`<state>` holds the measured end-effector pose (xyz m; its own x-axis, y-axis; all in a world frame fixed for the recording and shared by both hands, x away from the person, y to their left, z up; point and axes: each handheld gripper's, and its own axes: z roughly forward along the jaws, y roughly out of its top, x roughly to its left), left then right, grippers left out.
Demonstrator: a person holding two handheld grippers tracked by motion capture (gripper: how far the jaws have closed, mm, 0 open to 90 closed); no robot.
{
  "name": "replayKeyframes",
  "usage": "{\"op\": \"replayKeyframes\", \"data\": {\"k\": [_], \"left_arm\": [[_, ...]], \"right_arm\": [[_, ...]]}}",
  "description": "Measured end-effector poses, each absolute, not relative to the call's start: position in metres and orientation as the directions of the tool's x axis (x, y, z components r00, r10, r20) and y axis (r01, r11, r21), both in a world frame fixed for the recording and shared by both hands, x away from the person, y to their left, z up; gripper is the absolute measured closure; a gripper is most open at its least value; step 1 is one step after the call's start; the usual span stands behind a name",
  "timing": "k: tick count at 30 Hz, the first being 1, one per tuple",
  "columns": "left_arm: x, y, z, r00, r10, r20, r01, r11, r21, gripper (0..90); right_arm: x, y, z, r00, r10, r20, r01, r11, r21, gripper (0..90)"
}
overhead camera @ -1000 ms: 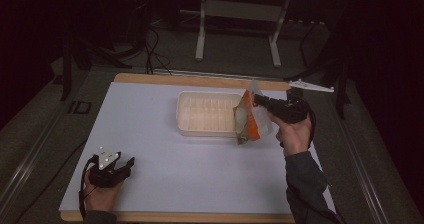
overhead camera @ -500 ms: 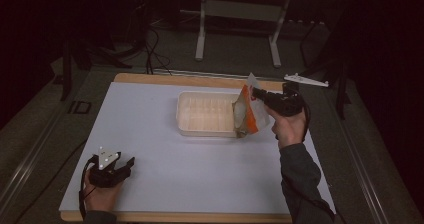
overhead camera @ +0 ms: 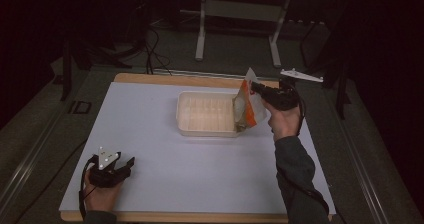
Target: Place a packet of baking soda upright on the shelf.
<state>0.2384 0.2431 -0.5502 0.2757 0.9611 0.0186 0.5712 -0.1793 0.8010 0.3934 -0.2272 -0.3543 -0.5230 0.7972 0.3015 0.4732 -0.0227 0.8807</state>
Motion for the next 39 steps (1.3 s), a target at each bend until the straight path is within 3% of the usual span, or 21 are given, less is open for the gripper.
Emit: {"op": "replayKeyframes", "data": {"k": [39], "left_arm": [[0.238,0.243,-0.55,0.279,0.96,0.02,0.571,-0.182,0.801,45.3]], "right_arm": [[0.408,-0.215,-0.381,-0.496,0.82,0.286,0.441,-0.045,0.896,90.0]]}}
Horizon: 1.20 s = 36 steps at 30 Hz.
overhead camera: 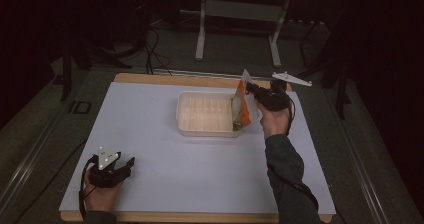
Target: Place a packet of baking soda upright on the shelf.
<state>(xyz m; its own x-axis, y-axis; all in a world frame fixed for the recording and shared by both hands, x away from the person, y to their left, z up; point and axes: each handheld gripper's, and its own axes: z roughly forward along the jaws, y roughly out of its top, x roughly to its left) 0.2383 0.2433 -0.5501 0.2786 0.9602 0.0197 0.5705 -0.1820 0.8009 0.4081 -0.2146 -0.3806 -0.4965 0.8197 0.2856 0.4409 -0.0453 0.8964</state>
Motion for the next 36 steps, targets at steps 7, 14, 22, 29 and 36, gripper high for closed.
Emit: {"op": "replayKeyframes", "data": {"k": [7,14,22,29,36], "left_arm": [[0.238,0.243,-0.55,0.278,0.96,0.019,0.571,-0.181,0.801,45.2],[0.238,0.243,-0.55,0.278,0.96,0.019,0.571,-0.181,0.801,45.1],[0.238,0.243,-0.55,0.279,0.96,0.017,0.571,-0.18,0.801,45.1],[0.238,0.243,-0.55,0.279,0.96,0.017,0.572,-0.18,0.801,45.0],[0.238,0.243,-0.55,0.279,0.96,0.016,0.571,-0.179,0.801,45.0]], "right_arm": [[0.41,-0.21,-0.387,-0.496,0.82,0.287,0.448,-0.041,0.893,90.0],[0.41,-0.207,-0.395,-0.498,0.815,0.296,0.461,-0.041,0.887,90.0],[0.415,-0.201,-0.402,-0.487,0.82,0.3,0.485,-0.032,0.874,90.0],[0.42,-0.199,-0.404,-0.466,0.832,0.301,0.506,-0.029,0.862,90.0],[0.431,-0.198,-0.405,-0.441,0.845,0.302,0.536,-0.023,0.844,90.0]]}}
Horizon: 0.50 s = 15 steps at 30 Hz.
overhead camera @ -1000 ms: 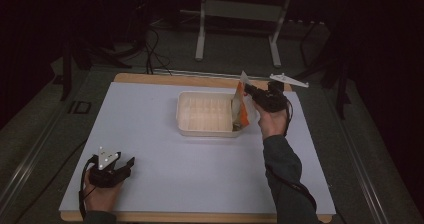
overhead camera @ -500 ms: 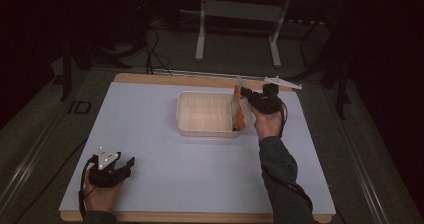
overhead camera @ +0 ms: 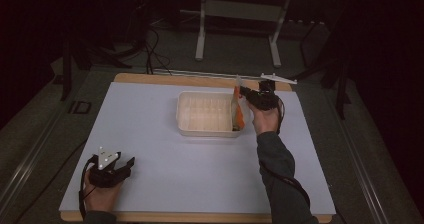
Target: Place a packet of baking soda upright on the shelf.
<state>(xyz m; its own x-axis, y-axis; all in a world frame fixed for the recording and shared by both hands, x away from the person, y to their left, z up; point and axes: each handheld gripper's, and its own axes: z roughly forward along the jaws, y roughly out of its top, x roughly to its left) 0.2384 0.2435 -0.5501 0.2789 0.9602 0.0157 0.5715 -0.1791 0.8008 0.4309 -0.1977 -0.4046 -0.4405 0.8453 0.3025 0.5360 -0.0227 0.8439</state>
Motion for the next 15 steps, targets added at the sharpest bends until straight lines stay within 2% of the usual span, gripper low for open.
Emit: {"op": "replayKeyframes", "data": {"k": [15], "left_arm": [[0.238,0.244,-0.55,0.277,0.961,0.014,0.572,-0.177,0.801,44.9]], "right_arm": [[0.45,-0.198,-0.407,-0.384,0.863,0.328,0.587,-0.046,0.808,90.0]]}}
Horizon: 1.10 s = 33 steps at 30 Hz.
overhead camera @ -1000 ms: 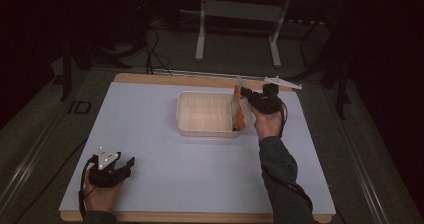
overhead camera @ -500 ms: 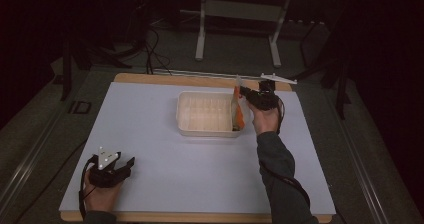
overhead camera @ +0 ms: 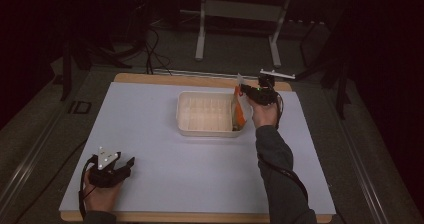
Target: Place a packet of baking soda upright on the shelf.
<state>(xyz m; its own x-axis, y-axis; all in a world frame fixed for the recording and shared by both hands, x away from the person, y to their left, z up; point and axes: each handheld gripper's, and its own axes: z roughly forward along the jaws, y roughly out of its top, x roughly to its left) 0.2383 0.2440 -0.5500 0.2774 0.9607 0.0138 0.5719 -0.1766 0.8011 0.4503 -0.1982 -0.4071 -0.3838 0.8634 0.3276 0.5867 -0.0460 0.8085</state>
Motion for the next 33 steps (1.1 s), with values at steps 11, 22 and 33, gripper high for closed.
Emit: {"op": "replayKeyframes", "data": {"k": [11,22,33], "left_arm": [[0.238,0.244,-0.55,0.278,0.96,0.014,0.572,-0.177,0.801,44.9],[0.238,0.244,-0.55,0.279,0.96,0.015,0.571,-0.178,0.801,44.9],[0.238,0.244,-0.55,0.277,0.961,0.016,0.572,-0.178,0.801,44.9]], "right_arm": [[0.45,-0.198,-0.407,-0.37,0.867,0.334,0.585,-0.062,0.808,82.9],[0.445,-0.199,-0.405,-0.387,0.862,0.329,0.577,-0.052,0.815,67.5],[0.436,-0.203,-0.388,-0.449,0.855,0.261,0.558,0.04,0.829,63.1]]}}
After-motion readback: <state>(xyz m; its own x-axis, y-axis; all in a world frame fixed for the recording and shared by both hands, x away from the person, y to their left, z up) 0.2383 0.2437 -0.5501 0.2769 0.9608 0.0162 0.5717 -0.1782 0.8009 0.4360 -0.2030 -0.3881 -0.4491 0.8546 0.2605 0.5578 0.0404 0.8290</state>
